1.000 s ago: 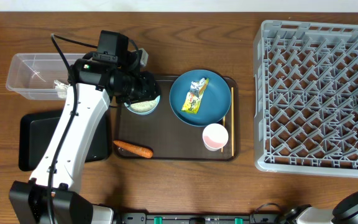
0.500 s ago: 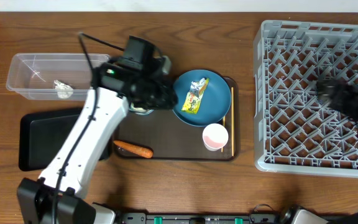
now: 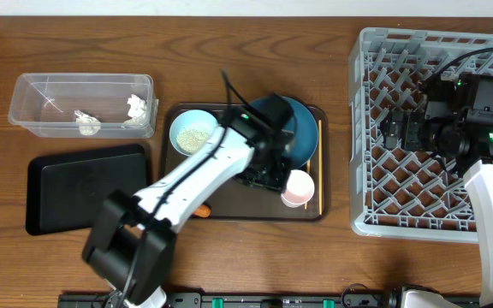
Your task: Sort waste into correct bins and load items into the dishwasher rack
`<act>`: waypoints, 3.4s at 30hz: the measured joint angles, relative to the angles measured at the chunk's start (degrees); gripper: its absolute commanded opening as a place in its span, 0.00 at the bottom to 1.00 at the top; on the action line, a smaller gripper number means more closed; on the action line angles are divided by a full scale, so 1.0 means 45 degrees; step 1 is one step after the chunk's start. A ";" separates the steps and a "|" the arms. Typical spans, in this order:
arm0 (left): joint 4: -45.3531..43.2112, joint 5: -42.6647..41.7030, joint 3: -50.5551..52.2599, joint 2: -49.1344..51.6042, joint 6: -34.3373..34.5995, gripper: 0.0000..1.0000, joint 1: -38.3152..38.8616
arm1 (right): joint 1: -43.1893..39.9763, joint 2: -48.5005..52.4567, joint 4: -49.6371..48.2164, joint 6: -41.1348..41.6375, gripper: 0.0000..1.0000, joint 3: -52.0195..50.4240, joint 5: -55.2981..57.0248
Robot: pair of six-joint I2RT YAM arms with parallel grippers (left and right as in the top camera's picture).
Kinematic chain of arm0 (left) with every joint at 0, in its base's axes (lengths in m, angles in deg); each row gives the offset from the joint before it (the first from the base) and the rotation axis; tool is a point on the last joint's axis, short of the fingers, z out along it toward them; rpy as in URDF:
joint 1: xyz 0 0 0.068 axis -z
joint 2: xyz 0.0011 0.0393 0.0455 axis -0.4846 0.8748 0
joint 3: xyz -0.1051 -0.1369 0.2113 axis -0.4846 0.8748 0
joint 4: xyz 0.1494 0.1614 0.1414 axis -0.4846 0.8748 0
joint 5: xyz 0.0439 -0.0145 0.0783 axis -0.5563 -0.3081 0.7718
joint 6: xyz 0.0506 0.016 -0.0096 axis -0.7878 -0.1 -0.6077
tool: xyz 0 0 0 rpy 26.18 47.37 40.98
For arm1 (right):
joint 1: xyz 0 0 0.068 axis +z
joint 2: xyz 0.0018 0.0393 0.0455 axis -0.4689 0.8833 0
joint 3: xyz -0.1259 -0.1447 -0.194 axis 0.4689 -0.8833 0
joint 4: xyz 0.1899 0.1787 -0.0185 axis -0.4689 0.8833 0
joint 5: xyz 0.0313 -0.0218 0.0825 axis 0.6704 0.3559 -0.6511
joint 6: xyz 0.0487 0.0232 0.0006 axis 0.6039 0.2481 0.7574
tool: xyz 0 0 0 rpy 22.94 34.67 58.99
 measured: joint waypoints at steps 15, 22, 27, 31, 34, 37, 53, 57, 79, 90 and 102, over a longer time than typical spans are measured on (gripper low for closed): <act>-0.0121 0.0097 0.0000 0.0845 0.0029 0.06 -0.0253 | 0.0000 0.0000 0.0243 -0.0044 0.97 0.0000 0.0238; 0.0471 -0.0695 -0.0510 0.0257 -0.0010 0.06 -0.2220 | 0.0000 0.0000 -0.0019 -0.0379 0.99 -0.0005 -0.0811; -0.1452 -0.3580 -0.1399 -0.1273 0.0189 0.06 -0.5076 | 0.0010 0.0000 -0.1214 -0.1331 0.99 -0.0005 -0.4104; -0.3415 -0.7140 -0.1734 -0.1753 0.1302 0.06 -0.7193 | 0.0185 0.0155 -0.1972 -0.2822 0.99 0.0000 -0.8102; -0.4182 -0.9243 -0.1729 -0.1608 0.2467 0.06 -0.7961 | 0.0573 0.0466 -0.3065 -0.3687 0.99 0.0000 -1.0938; -0.4211 -1.0715 -0.1719 -0.1501 0.3162 0.06 -0.8063 | 0.1185 0.0748 -0.4386 -0.4017 0.99 0.0000 -1.2696; -0.4250 -1.2842 -0.1719 -0.1491 0.3813 0.06 -0.5785 | 0.3099 0.1093 -0.6849 -0.4090 0.96 0.0000 -1.3571; -0.4245 -1.2910 -0.1719 -0.1491 0.3813 0.06 -0.5357 | 0.3167 0.1088 -0.7023 -0.4095 0.91 0.0000 -1.3566; -0.4274 -1.2779 -0.1719 -0.1491 0.3813 0.06 -0.5178 | 0.3177 0.1088 -0.8451 -0.4095 0.77 0.0000 -1.4877; -0.4920 -1.2779 -0.1715 -0.1491 0.3813 0.07 -0.5178 | 0.3172 0.1093 -0.8126 -0.3842 0.73 0.0000 -1.4819; -0.4993 -1.1526 -0.1715 -0.1491 0.3784 0.17 -0.5217 | 0.3089 0.1093 -0.8592 -0.1593 0.65 0.0000 -1.3347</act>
